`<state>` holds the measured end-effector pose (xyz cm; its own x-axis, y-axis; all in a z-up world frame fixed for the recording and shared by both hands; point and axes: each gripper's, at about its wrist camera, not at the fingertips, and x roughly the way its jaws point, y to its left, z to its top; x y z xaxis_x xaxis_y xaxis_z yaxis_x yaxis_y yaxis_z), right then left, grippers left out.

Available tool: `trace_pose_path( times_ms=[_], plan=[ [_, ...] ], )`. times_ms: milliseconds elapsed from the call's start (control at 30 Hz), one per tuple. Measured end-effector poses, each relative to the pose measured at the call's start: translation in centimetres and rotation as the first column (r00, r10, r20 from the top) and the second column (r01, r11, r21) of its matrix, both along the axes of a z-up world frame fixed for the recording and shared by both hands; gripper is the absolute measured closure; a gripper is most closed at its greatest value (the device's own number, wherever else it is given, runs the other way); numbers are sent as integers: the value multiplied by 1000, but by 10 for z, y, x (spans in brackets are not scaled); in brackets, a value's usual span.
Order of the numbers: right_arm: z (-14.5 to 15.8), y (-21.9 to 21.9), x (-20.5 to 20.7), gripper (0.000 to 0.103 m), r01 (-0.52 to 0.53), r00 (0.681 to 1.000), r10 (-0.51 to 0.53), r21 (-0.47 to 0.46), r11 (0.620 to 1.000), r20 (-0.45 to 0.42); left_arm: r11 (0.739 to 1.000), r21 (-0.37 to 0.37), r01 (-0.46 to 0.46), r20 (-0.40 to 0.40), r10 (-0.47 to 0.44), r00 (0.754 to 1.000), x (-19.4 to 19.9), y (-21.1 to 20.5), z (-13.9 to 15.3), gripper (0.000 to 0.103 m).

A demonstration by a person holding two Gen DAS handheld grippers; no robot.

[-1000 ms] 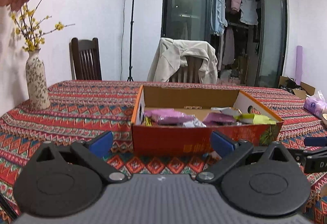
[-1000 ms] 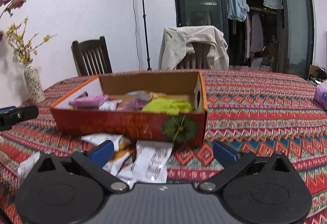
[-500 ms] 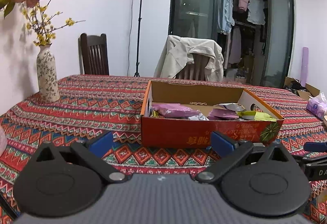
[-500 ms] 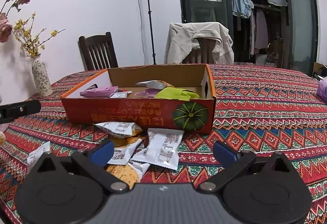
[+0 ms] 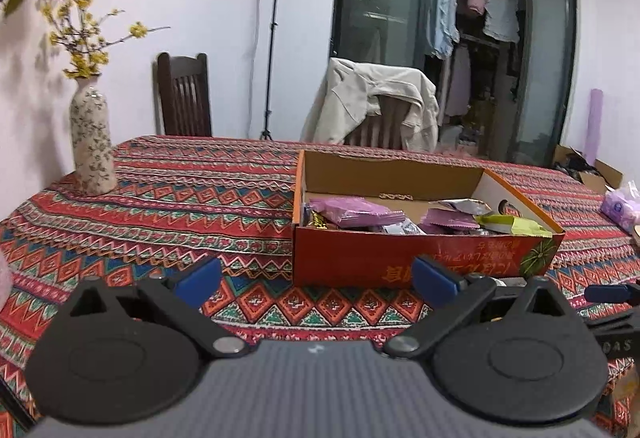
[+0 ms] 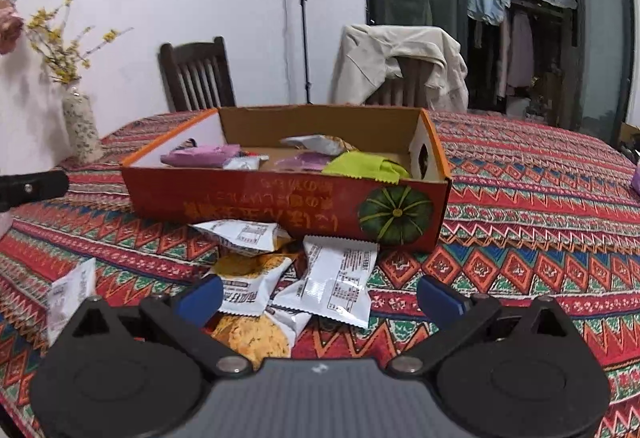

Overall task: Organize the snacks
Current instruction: 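Grasp a white packet with the right tool while the left grasps another white packet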

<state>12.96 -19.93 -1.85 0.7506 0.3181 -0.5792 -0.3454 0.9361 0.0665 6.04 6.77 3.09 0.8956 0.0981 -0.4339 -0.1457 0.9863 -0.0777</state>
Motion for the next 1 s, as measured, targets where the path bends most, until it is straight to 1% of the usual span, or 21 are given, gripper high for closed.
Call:
trace_pose_path(
  times_ms=[133,167,200,267,333,367,433,467,500,533,567,600,733,933,1000],
  plan=[
    [-6,2,19,4,81,996,-82,-22,996,-44,999,-15,46,-28,-47,999,17,9,-2,0],
    [-8,1,24,8,95,994,-96,-28,995,-60,998,-17,54,-35,-54,998,20,11,-3,0],
    [-9,1,29,12,101,992,-103,-27,994,-73,998,-16,60,-43,-60,997,24,12,-3,0],
    [-11,0,39,13,114,988,-115,-15,993,-100,998,-7,64,-65,-65,996,32,15,-4,0],
    [-13,3,48,17,109,986,-109,-6,994,-123,998,-6,63,-77,-63,995,37,17,-4,0],
    [-15,5,51,23,103,986,-103,-6,995,-129,998,-7,65,-76,-65,995,37,18,-5,0],
    [-19,9,56,27,97,985,-97,-3,995,-143,998,-6,64,-72,-65,995,38,18,-5,0],
    [-22,11,57,33,102,984,-103,-14,995,-143,998,-6,66,-69,-66,995,37,18,-6,0],
    [-23,14,56,41,102,987,-107,-41,994,-121,998,-4,65,-66,-65,996,36,17,-6,0],
    [-24,17,54,45,95,989,-101,-62,994,-109,998,-2,58,-63,-58,996,35,17,-7,0],
    [-24,19,52,53,79,991,-86,-67,995,-104,999,-5,46,-62,-47,997,33,17,-7,0],
    [-23,19,51,60,60,992,-66,-62,996,-104,999,-10,32,-63,-33,997,31,17,-7,0],
    [-18,10,44,61,43,996,-47,-51,998,-77,1000,-18,-21,-65,20,998,22,13,-7,0],
    [-3,-10,23,61,30,1000,-29,22,999,-3,997,5,-72,-60,73,996,9,3,0,0],
    [1,-16,15,61,22,1000,-23,52,998,18,996,16,-92,-72,93,993,6,-2,1,0]
  ],
)
